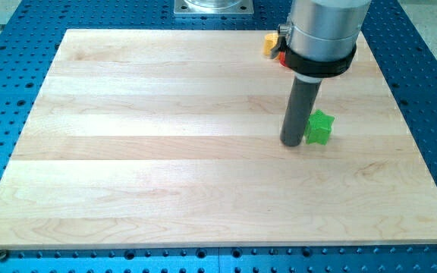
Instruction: Place the green star vertically below the red star
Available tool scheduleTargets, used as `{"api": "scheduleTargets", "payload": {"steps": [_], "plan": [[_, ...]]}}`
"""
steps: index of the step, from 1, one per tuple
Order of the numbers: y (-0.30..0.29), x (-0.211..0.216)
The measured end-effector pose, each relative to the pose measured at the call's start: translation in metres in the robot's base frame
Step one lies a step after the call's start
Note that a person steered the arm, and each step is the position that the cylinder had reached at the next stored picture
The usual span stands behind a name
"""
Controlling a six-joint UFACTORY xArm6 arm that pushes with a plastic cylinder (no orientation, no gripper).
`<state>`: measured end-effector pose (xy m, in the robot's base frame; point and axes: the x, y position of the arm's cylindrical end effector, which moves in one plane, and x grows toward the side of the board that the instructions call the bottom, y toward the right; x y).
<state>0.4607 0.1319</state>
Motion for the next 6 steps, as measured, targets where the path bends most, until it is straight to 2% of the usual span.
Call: {"api": "scheduleTargets", "payload": {"steps": [1,3,4,5,6], "plan": [[0.049,-0.003],[0.052,-0.003],[-0.007,-0.009],[-0.062,-0.051],[-0.062,-0.051]]}}
